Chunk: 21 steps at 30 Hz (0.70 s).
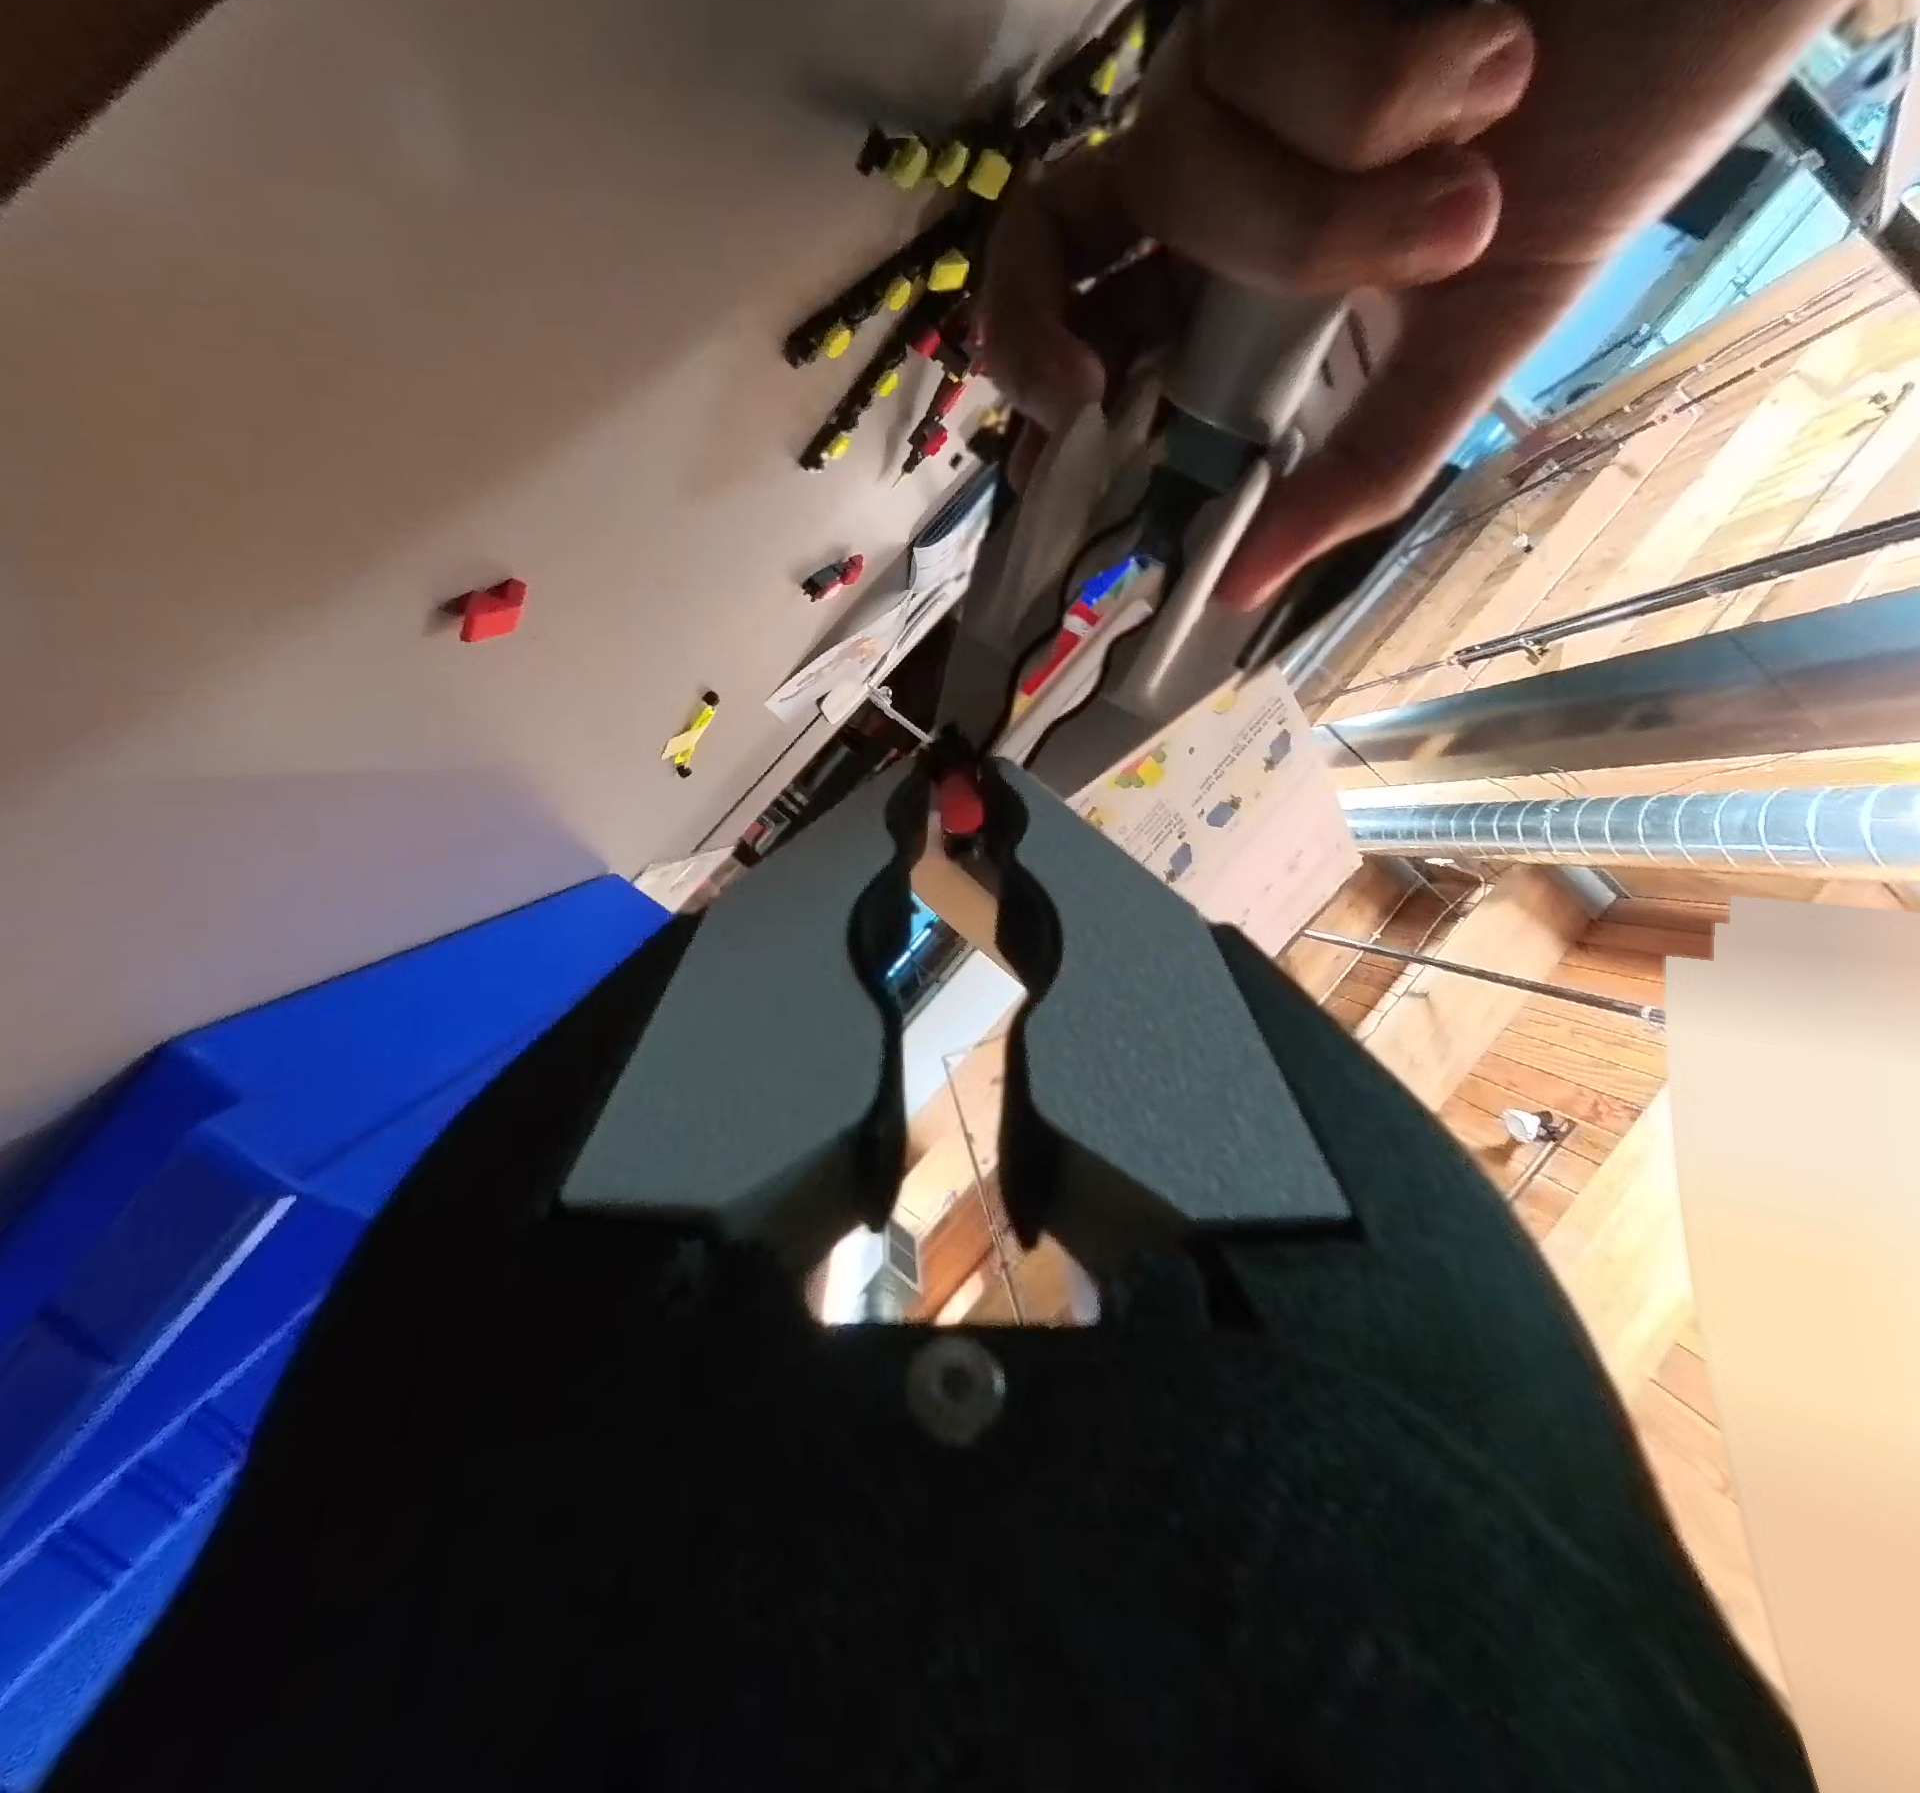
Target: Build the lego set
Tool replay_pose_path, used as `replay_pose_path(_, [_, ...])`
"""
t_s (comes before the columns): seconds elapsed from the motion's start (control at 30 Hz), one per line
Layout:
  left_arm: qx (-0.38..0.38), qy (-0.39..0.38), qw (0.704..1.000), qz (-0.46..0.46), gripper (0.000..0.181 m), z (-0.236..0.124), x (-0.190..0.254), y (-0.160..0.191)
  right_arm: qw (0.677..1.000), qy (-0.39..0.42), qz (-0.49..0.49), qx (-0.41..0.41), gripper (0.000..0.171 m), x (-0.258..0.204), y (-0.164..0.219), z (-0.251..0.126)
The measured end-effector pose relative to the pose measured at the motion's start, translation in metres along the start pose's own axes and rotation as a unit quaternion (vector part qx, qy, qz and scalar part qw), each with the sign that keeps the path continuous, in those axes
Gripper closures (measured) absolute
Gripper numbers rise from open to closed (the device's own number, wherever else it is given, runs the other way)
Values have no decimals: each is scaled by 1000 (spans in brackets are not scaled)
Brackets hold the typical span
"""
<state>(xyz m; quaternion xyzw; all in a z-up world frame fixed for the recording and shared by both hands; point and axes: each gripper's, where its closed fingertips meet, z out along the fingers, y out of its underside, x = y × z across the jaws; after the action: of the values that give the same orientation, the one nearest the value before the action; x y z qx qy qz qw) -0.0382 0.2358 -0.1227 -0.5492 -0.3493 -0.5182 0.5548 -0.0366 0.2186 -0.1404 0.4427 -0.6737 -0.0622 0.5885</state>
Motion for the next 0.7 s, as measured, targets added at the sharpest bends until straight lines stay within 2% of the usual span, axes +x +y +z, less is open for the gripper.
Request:
replay_pose_path(0.07, [-7, -45, 998, 40, 167, -1, -7, 1, 1000, -8, -17, -5, 165, -4, 2, 1])
replay_pose_path(0.23, [-12, -108, 988, 109, 165, -1, -14, 0, 998, -36, -43, -4, 166, -11, 1, 3])
replay_pose_path(0.53, [-11, -132, 984, 123, 166, -2, -21, -1, 997, -52, -60, 14, 166, -15, -9, 5])
replay_pose_path(0.7, [-12, -125, 984, 124, 176, -1, -17, 0, 997, -49, -58, 6, 166, -14, -7, 7])
